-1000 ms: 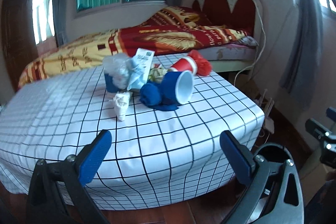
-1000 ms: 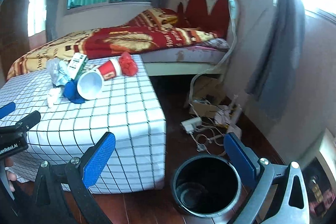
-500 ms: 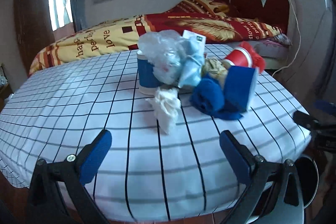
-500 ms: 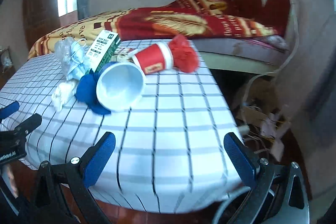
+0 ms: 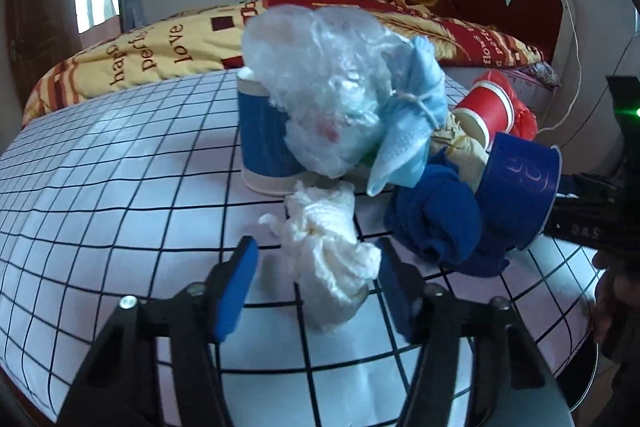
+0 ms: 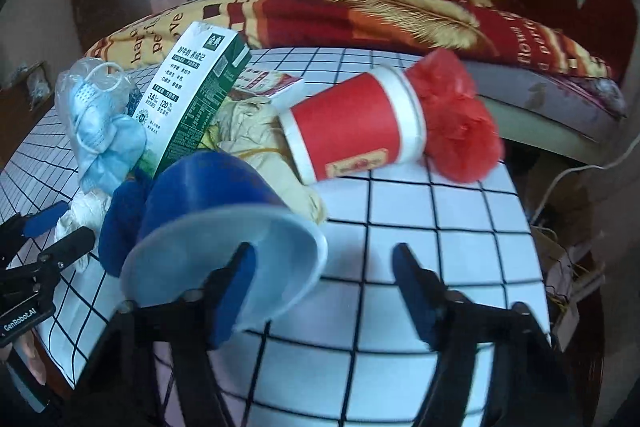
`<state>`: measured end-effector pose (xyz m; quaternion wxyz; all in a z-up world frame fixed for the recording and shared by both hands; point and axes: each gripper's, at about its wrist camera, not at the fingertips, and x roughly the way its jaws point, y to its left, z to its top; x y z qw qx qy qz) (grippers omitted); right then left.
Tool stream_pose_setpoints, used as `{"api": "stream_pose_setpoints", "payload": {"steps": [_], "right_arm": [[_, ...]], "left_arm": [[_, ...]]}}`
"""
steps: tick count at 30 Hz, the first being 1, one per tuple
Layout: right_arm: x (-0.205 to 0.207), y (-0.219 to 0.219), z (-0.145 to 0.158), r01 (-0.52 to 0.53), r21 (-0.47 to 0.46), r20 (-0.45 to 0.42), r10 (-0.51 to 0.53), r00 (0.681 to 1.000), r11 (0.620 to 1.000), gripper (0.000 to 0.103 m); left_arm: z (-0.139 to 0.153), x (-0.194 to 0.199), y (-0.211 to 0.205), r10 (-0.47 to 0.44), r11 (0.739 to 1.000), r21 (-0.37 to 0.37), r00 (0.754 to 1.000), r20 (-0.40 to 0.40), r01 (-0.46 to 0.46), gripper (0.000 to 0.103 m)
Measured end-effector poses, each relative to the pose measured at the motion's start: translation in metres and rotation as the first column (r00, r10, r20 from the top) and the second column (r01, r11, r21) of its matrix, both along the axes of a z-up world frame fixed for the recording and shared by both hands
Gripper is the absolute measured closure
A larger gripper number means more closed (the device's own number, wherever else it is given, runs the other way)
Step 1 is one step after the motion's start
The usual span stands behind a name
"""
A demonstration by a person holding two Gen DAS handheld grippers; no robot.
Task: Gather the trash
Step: 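Grasp the crumpled white tissue with the left tool while the right tool grasps the blue-white paper cup, then carry the tissue and paper cup to the black bin and release both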
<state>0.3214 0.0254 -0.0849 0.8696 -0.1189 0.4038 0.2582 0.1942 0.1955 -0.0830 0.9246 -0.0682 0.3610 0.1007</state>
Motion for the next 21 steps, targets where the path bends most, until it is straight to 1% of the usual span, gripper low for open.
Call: {"api": "stream_pose_setpoints", "payload": {"steps": [1, 2, 3, 4, 5, 6, 9, 13, 15, 21], "right_arm": [[0.0, 0.0, 0.0, -0.007, 0.011, -0.003, 0.007, 1.0, 1.0, 0.062], [-0.001, -0.001, 0.001, -0.012, 0.02, -0.004, 0.012, 1.0, 1.0, 0.074], [-0.003, -0.004, 0.001, -0.013, 0.024, -0.003, 0.013, 1.0, 1.0, 0.082], [-0.008, -0.008, 0.003, -0.019, 0.051, 0.005, 0.019, 1.0, 0.999, 0.085], [-0.012, -0.011, 0.005, -0.023, 0.066, 0.013, 0.022, 1.0, 0.998, 0.091], [-0.016, -0.012, 0.007, -0.023, 0.067, 0.021, 0.021, 1.0, 0.997, 0.093], [-0.034, -0.023, 0.015, -0.003, 0.083, 0.06, -0.002, 0.998, 0.997, 0.098], [-0.055, -0.039, 0.023, 0.027, 0.108, 0.091, -0.037, 0.995, 0.994, 0.099], [-0.063, -0.047, 0.025, 0.032, 0.127, 0.086, -0.043, 0.995, 0.991, 0.099], [-0.072, -0.053, 0.027, 0.005, 0.113, 0.086, -0.015, 0.996, 0.994, 0.099]], "left_arm": [[-0.001, 0.0, 0.0, -0.007, 1.0, -0.003, 1.0, -0.003, 0.007, 0.059], [-0.002, 0.0, -0.001, -0.018, 1.0, -0.006, 1.0, -0.007, 0.018, 0.066], [-0.001, -0.002, -0.002, -0.025, 1.0, -0.006, 1.0, -0.001, 0.025, 0.067], [0.001, -0.007, -0.003, -0.034, 0.999, -0.012, 0.999, 0.012, 0.034, 0.07], [0.003, -0.01, -0.002, -0.038, 0.999, -0.022, 0.999, 0.026, 0.039, 0.071], [0.005, -0.014, -0.003, -0.04, 0.999, -0.026, 0.999, 0.036, 0.041, 0.072], [0.01, -0.03, -0.01, -0.049, 0.998, -0.028, 0.997, 0.054, 0.051, 0.072], [0.02, -0.047, -0.023, -0.056, 0.998, -0.02, 0.995, 0.084, 0.058, 0.073], [0.025, -0.051, -0.029, -0.06, 0.998, -0.009, 0.993, 0.099, 0.061, 0.073], [0.035, -0.056, -0.036, -0.066, 0.998, -0.007, 0.992, 0.108, 0.068, 0.073]]}}
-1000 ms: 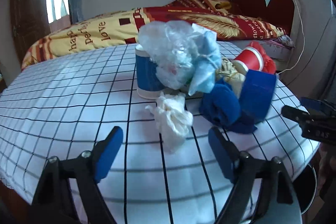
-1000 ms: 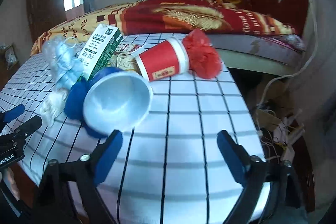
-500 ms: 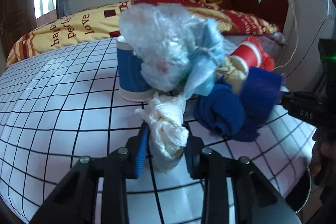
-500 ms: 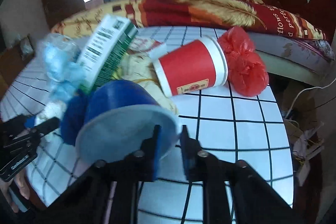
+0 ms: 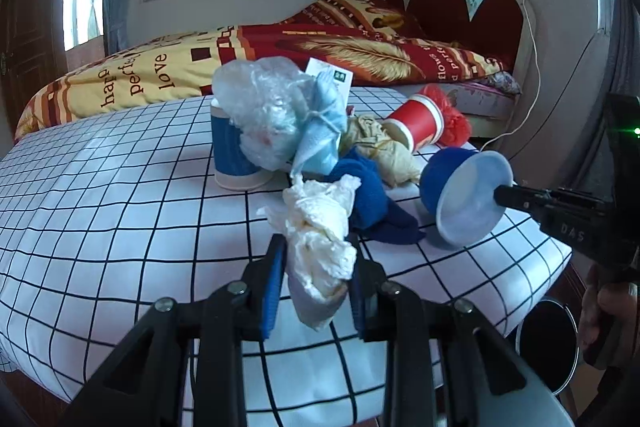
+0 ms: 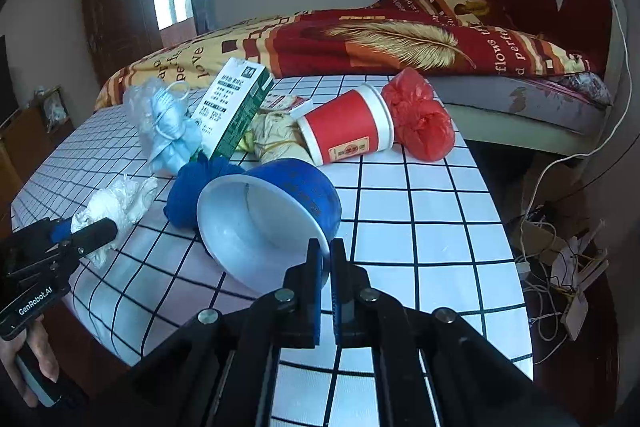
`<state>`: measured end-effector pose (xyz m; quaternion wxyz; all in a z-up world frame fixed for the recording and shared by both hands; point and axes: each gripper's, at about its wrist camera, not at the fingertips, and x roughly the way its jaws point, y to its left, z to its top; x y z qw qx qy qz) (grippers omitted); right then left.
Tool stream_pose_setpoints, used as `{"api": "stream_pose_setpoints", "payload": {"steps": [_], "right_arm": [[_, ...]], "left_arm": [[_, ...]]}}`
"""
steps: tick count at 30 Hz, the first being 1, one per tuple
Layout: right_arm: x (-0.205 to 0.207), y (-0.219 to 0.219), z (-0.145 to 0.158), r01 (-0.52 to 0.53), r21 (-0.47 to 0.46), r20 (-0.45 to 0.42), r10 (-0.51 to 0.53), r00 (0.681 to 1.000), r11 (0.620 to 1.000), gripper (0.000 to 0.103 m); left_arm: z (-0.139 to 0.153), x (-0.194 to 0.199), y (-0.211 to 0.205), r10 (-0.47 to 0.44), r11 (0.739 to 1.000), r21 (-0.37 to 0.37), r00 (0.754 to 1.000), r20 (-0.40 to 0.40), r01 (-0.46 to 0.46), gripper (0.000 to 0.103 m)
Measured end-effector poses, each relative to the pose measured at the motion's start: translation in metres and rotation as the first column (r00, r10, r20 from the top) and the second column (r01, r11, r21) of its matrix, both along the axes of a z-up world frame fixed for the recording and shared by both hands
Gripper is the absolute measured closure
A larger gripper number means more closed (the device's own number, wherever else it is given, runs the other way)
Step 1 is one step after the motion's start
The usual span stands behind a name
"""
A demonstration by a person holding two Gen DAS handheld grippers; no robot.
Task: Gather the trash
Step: 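Carry the tissue and paper cup to the black bin and release both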
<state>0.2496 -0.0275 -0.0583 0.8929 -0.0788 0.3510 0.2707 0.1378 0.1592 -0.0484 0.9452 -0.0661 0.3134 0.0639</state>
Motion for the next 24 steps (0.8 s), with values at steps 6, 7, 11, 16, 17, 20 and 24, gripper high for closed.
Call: {"api": "stream_pose_setpoints", "payload": {"steps": [6, 7, 11, 16, 17, 20, 24], "right_arm": [[-0.015, -0.017, 0.022, 0.032, 0.038, 0.051, -0.034, 0.998, 0.999, 0.099], [-0.021, -0.022, 0.026, 0.039, 0.039, 0.062, -0.042, 0.997, 0.998, 0.099], [-0.046, -0.05, 0.038, 0.081, 0.057, 0.09, -0.086, 0.992, 0.995, 0.099], [-0.079, -0.109, 0.051, 0.178, 0.08, 0.112, -0.187, 0.976, 0.981, 0.099], [-0.085, -0.119, 0.053, 0.199, 0.078, 0.121, -0.208, 0.971, 0.977, 0.099], [-0.101, -0.152, 0.059, 0.263, 0.068, 0.147, -0.271, 0.951, 0.962, 0.099], [-0.121, -0.194, 0.062, 0.35, 0.048, 0.174, -0.352, 0.919, 0.936, 0.099]], "left_arm": [[0.013, -0.008, -0.011, -0.013, 1.0, 0.004, 0.999, 0.032, 0.013, 0.073], [0.015, -0.009, -0.015, -0.022, 1.0, 0.004, 0.999, 0.036, 0.021, 0.073], [0.021, -0.011, -0.035, -0.065, 0.998, 0.004, 0.996, 0.055, 0.065, 0.073], [0.024, -0.013, -0.077, -0.16, 0.987, 0.007, 0.985, 0.068, 0.16, 0.073], [0.024, -0.013, -0.086, -0.181, 0.984, 0.006, 0.981, 0.07, 0.181, 0.073], [0.025, -0.015, -0.116, -0.244, 0.97, 0.003, 0.967, 0.076, 0.244, 0.073], [0.021, -0.018, -0.16, -0.348, 0.937, 0.005, 0.935, 0.069, 0.348, 0.073]]}}
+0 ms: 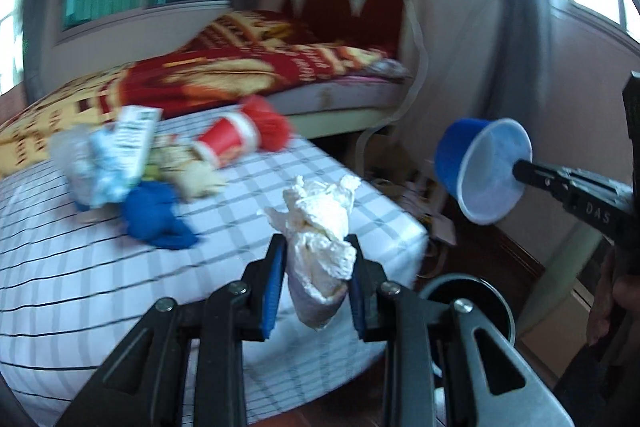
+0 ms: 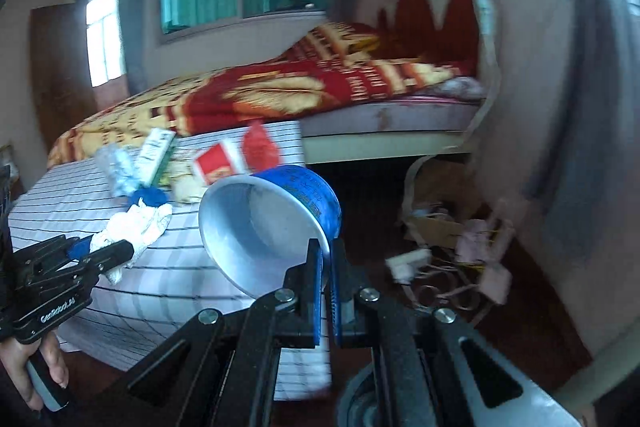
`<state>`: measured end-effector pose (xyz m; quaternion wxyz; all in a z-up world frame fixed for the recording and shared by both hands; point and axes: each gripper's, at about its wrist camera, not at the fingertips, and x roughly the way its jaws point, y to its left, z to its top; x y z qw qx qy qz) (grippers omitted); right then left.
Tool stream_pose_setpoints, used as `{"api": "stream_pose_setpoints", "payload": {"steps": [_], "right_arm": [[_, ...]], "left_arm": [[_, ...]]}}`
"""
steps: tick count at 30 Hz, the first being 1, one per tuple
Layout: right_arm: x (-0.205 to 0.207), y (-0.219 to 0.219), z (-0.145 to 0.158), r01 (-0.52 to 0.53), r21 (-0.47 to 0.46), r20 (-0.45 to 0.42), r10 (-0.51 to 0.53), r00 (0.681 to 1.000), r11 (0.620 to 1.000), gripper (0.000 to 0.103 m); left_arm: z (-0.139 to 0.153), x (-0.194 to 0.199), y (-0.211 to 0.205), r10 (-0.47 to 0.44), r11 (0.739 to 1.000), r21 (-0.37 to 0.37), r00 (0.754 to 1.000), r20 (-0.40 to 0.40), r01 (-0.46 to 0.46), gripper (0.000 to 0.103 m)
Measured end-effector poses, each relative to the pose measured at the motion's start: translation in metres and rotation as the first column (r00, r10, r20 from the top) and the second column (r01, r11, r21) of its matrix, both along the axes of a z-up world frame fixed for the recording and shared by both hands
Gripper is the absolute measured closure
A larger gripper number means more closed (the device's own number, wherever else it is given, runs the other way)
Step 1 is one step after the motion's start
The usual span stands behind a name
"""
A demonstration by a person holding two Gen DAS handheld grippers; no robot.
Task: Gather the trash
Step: 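Carry the tissue and paper cup to the black bin and release both, then move both tools back toward the table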
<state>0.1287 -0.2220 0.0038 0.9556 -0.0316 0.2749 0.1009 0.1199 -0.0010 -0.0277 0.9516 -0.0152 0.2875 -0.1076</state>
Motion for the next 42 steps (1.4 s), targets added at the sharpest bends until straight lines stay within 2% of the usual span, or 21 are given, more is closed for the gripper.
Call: {"api": "stream_pose_setpoints", "payload": {"steps": [5, 10, 14, 19, 21, 22, 23, 25, 26, 27, 29, 30, 35, 42], "right_arm": [[-0.024, -0.057, -0.012, 0.11, -0.03, -0.025, -0.111, 0.994, 0.993, 0.099], [-0.042, -0.106, -0.04, 0.2, -0.053, -0.093, -0.205, 0.974, 0.978, 0.099], [-0.049, -0.127, -0.067, 0.229, -0.064, -0.147, -0.236, 0.96, 0.971, 0.099], [-0.045, -0.145, -0.105, 0.238, -0.066, -0.221, -0.247, 0.943, 0.969, 0.099], [-0.042, -0.151, -0.116, 0.236, -0.058, -0.245, -0.243, 0.939, 0.97, 0.099], [-0.037, -0.155, -0.124, 0.226, -0.059, -0.266, -0.233, 0.935, 0.972, 0.098], [-0.033, -0.157, -0.13, 0.223, -0.077, -0.285, -0.236, 0.929, 0.972, 0.096], [-0.022, -0.169, -0.153, 0.273, -0.153, -0.358, -0.311, 0.88, 0.95, 0.041], [-0.02, -0.176, -0.158, 0.295, -0.149, -0.376, -0.33, 0.866, 0.944, 0.0], [-0.022, -0.182, -0.158, 0.311, -0.137, -0.372, -0.34, 0.864, 0.94, 0.0], [-0.025, -0.193, -0.152, 0.358, -0.13, -0.354, -0.38, 0.854, 0.925, 0.0], [-0.026, -0.196, -0.148, 0.369, -0.117, -0.343, -0.387, 0.856, 0.922, 0.0], [-0.027, -0.189, -0.125, 0.385, -0.088, -0.278, -0.394, 0.876, 0.919, 0.0], [-0.028, -0.162, -0.097, 0.365, -0.063, -0.198, -0.37, 0.908, 0.929, 0.0]], "left_arm": [[-0.011, -0.006, -0.056, -0.13, 0.991, 0.009, 0.991, -0.025, 0.131, 0.073], [-0.029, -0.007, -0.106, -0.241, 0.97, 0.011, 0.967, -0.082, 0.243, 0.073], [-0.054, -0.007, -0.144, -0.303, 0.951, 0.023, 0.943, -0.138, 0.309, 0.073], [-0.081, 0.0, -0.171, -0.336, 0.939, -0.003, 0.917, -0.213, 0.343, 0.073], [-0.092, 0.005, -0.182, -0.359, 0.93, -0.018, 0.898, -0.255, 0.367, 0.071], [-0.098, 0.006, -0.19, -0.367, 0.926, -0.02, 0.887, -0.282, 0.377, 0.065], [-0.102, 0.012, -0.192, -0.359, 0.928, -0.012, 0.886, -0.295, 0.372, 0.047], [-0.107, 0.015, -0.194, -0.302, 0.945, 0.026, 0.901, -0.311, 0.326, 0.019], [-0.105, 0.014, -0.191, -0.281, 0.952, 0.032, 0.91, -0.304, 0.305, 0.016], [-0.102, 0.014, -0.187, -0.262, 0.957, 0.043, 0.918, -0.299, 0.287, 0.015], [-0.095, 0.01, -0.178, -0.225, 0.964, 0.076, 0.932, -0.284, 0.256, 0.003], [-0.091, 0.007, -0.174, -0.214, 0.967, 0.081, 0.939, -0.268, 0.243, 0.002], [-0.071, -0.003, -0.15, -0.151, 0.979, 0.104, 0.968, -0.201, 0.174, 0.0], [-0.052, 0.0, -0.135, -0.108, 0.985, 0.12, 0.985, -0.133, 0.124, 0.0]]}}
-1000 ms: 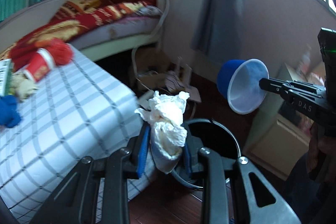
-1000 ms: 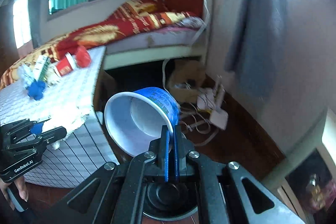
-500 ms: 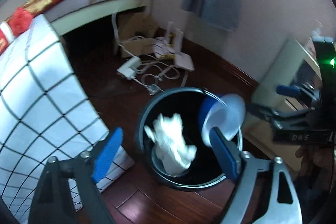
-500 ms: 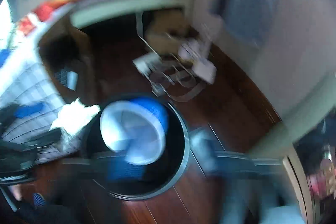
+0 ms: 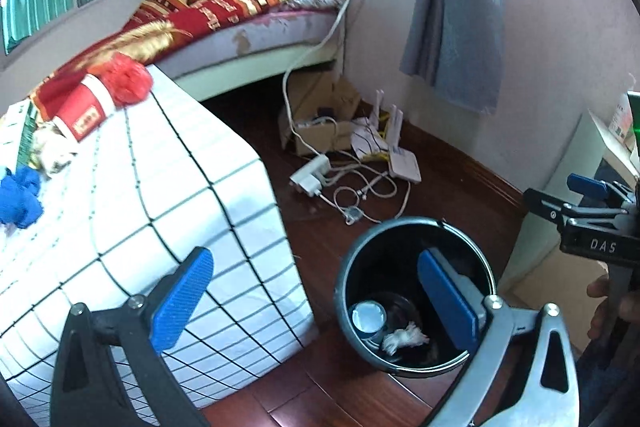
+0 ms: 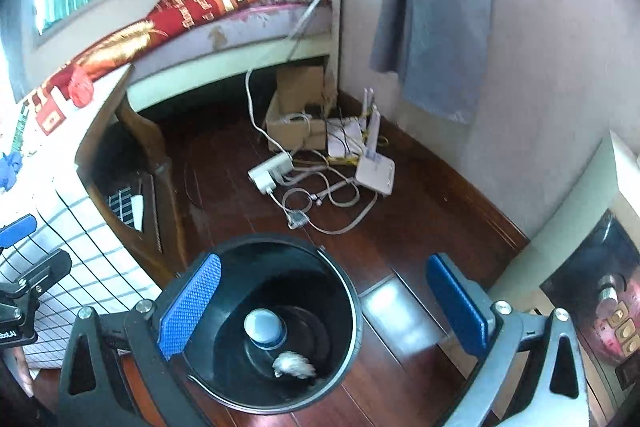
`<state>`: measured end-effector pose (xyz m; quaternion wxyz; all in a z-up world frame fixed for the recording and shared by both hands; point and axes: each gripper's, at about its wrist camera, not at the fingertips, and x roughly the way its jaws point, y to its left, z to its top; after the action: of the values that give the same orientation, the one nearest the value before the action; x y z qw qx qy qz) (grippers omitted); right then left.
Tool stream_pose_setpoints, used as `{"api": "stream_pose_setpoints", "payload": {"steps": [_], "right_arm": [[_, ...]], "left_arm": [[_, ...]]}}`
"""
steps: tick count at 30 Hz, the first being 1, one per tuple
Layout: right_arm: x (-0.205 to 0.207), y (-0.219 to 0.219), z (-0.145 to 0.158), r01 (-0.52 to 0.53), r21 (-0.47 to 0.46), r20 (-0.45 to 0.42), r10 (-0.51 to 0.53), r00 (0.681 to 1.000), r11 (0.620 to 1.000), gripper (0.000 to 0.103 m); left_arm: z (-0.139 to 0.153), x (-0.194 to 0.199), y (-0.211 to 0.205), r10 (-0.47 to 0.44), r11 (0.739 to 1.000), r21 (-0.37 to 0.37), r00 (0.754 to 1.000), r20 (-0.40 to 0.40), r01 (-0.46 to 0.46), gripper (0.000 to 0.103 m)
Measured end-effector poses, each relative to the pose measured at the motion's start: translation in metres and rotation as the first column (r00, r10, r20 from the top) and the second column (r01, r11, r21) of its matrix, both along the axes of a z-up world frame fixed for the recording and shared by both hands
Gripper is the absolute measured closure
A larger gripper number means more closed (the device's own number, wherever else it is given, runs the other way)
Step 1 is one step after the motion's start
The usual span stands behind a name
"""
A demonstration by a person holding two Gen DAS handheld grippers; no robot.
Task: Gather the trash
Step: 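Move both tools back toward the table, then grasp the clear plastic bag with the left tool while the right tool grasps the blue cloth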
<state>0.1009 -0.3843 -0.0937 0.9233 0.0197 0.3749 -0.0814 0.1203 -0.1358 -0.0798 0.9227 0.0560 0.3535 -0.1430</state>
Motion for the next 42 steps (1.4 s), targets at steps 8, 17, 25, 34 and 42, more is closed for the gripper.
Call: {"api": "stream_pose_setpoints", "payload": {"steps": [8, 17, 25, 34, 42], "right_arm": [[0.003, 0.035, 0.019, -0.06, -0.016, 0.053, 0.061, 0.997, 0.998, 0.0], [0.016, 0.095, 0.046, -0.185, -0.02, 0.141, 0.186, 0.972, 0.982, 0.0], [0.04, 0.168, 0.053, -0.298, -0.037, 0.108, 0.3, 0.948, 0.954, 0.0], [0.046, 0.236, 0.073, -0.426, -0.01, 0.157, 0.422, 0.893, 0.905, 0.0], [0.036, 0.286, 0.081, -0.525, -0.035, 0.175, 0.522, 0.835, 0.85, 0.0]], "left_arm": [[0.016, 0.0, 0.027, 0.073, 0.997, 0.01, 0.996, 0.043, -0.073, 0.0], [0.044, -0.013, 0.101, 0.214, 0.977, -0.029, 0.97, 0.113, -0.212, 0.0], [0.053, -0.028, 0.178, 0.375, 0.927, -0.033, 0.915, 0.149, -0.374, 0.0], [0.055, -0.043, 0.233, 0.482, 0.875, -0.036, 0.861, 0.16, -0.483, 0.001], [0.062, -0.058, 0.263, 0.522, 0.852, -0.049, 0.835, 0.176, -0.522, 0.001]]}}
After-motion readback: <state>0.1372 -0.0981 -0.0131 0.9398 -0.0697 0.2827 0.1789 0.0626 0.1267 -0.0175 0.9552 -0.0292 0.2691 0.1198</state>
